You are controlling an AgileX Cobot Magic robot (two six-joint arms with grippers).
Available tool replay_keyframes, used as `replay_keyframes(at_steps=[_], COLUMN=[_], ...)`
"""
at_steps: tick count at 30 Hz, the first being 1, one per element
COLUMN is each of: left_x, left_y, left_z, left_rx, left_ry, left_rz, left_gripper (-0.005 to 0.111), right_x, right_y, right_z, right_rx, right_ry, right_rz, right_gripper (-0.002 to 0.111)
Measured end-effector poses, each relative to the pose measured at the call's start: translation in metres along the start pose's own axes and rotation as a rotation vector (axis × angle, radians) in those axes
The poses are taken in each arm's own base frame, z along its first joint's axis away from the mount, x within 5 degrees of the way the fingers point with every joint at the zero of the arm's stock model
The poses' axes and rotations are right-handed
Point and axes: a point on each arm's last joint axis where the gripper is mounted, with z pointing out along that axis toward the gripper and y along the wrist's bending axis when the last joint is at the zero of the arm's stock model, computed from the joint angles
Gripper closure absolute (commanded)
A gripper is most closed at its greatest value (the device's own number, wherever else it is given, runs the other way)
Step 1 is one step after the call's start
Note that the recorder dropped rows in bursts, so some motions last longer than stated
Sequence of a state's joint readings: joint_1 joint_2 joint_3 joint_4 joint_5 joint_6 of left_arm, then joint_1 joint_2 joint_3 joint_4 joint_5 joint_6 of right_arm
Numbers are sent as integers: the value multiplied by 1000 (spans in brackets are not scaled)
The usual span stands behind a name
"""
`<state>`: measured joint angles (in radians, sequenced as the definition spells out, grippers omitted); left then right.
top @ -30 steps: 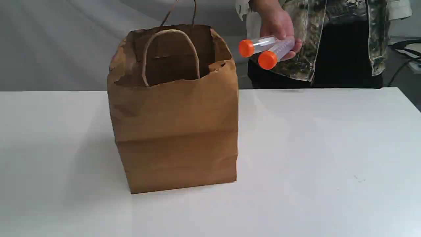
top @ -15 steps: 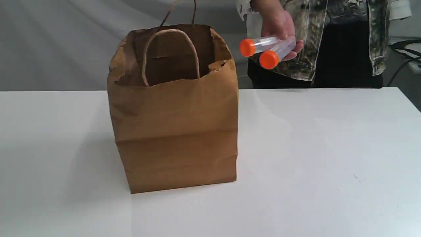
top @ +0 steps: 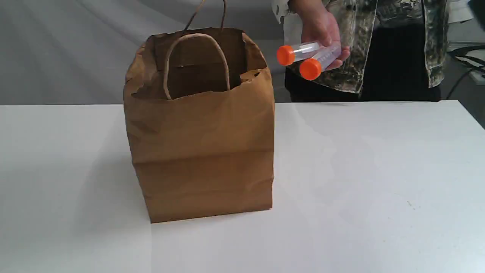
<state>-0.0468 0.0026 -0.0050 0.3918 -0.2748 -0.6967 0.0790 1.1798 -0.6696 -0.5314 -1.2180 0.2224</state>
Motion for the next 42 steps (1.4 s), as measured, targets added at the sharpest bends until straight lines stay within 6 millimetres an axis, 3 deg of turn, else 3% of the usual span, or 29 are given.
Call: replay_keyframes(at_steps=[6, 11, 14, 17, 22, 27, 29, 32, 39, 42], left_x=[0, 0, 0, 0, 0, 0, 0, 0, 0, 0], left_y=[0, 0, 0, 0, 0, 0, 0, 0, 0, 0], left_z=[0, 0, 0, 0, 0, 0, 0, 0, 0, 0], left_rx=[0, 0, 0, 0, 0, 0, 0, 0, 0, 1], left_ry=[0, 0, 0, 0, 0, 0, 0, 0, 0, -2], left_rz=[0, -2, -2, -2, -4, -4, -4, -7, -7, -9], left_gripper=[107, 107, 107, 107, 107, 107, 107, 107, 107, 107], right_x=[31, 39, 41, 44, 53, 60, 63, 73, 101, 116], right_y=[-8, -21, -23, -26, -33, -41, -45, -51, -69, -72], right_z=[8, 43, 62, 77, 92, 107, 113, 127, 168, 176], right_rx=[35, -22, -111, -203, -220, 20, 136, 205, 205, 183], right_ry=[95, 351, 416, 401, 316, 206, 214, 342, 751, 922], right_rz=[134, 238, 263, 204, -75, -318, -338, -342, -128, -67], right_gripper=[108, 108, 108, 108, 108, 108, 108, 108, 108, 108])
